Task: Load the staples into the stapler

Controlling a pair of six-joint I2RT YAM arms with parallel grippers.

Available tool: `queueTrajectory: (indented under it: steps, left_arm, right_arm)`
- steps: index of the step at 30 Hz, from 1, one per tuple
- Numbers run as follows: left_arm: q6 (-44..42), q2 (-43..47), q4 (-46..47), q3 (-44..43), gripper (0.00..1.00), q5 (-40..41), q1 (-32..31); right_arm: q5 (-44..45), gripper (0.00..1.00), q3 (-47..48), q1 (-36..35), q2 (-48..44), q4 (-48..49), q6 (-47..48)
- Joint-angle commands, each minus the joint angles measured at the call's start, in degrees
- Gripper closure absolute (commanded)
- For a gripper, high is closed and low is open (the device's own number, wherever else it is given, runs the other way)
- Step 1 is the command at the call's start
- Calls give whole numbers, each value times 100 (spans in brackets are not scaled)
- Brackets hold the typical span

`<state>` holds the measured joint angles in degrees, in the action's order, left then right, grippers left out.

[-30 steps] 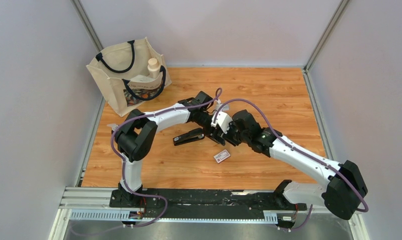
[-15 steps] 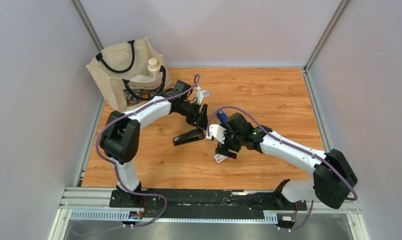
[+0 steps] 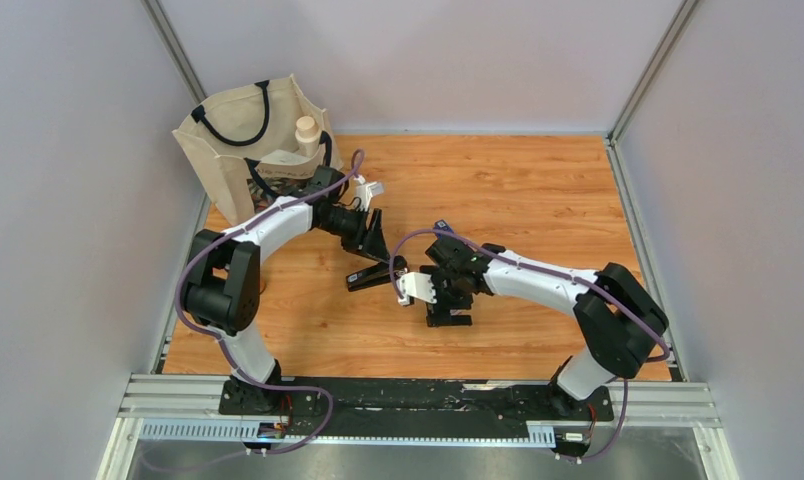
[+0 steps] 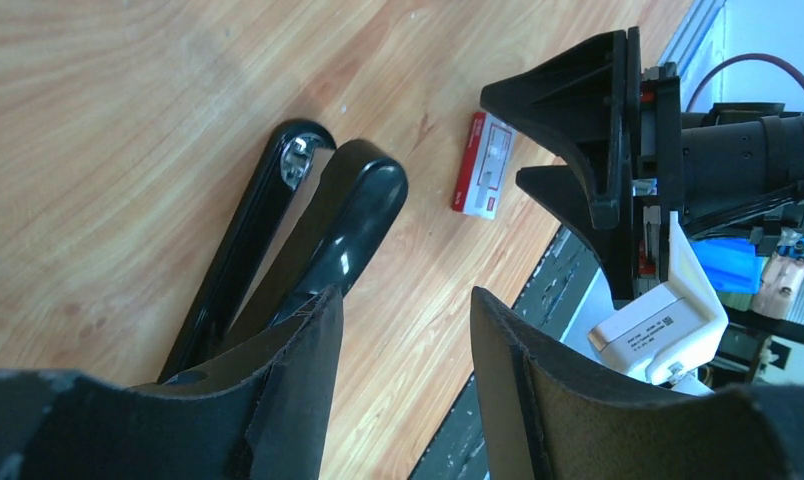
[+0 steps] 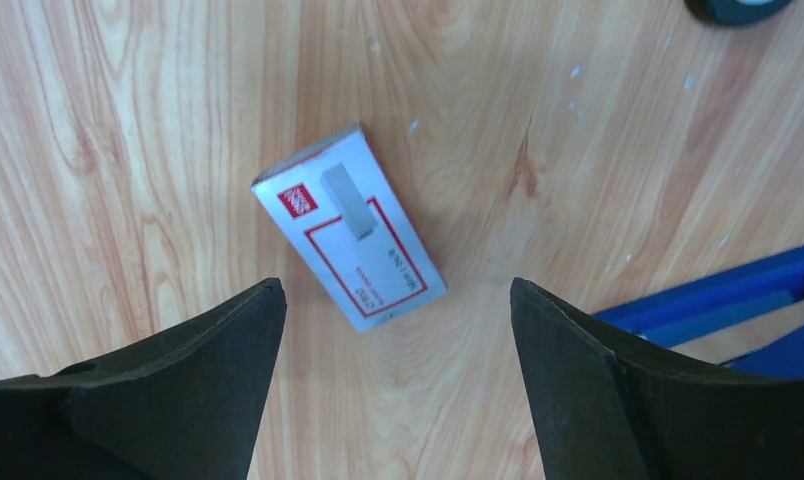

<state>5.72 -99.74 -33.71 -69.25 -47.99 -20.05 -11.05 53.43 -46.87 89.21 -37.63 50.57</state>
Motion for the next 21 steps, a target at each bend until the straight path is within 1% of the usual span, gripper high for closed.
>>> queueTrajectory:
  steps: [1,6,9,12,15,17,20,21]
  left_arm:
    - [-238,262,58,201,42,-220,54]
    - [-238,306,93,272,42,-281,116]
    - [-220,315,128,290,42,-308,142]
    - [-203,307,198,351,42,-299,151]
    - [-150,306,260,395,42,-299,151]
    - [-132,306,286,439,42,-290,151]
    - [-62,315,365,500,42,-281,151]
    - [-27,307,409,518,42,-281,151]
  right_arm:
    - [41,13,352,-173,307,9,331]
    - [94,13,475,-261,632,-78,384]
    - [77,16,519,-279,808,-148,401]
    - [-2,25,528,-270,896,-148,358]
    - [-99,37,528,-270,923,-184,270]
    - [-117,38,450,-270,835,-166,243]
    - [-143,47,309,-235,651,-35,121]
    - [-169,47,274,-209,589,1,68]
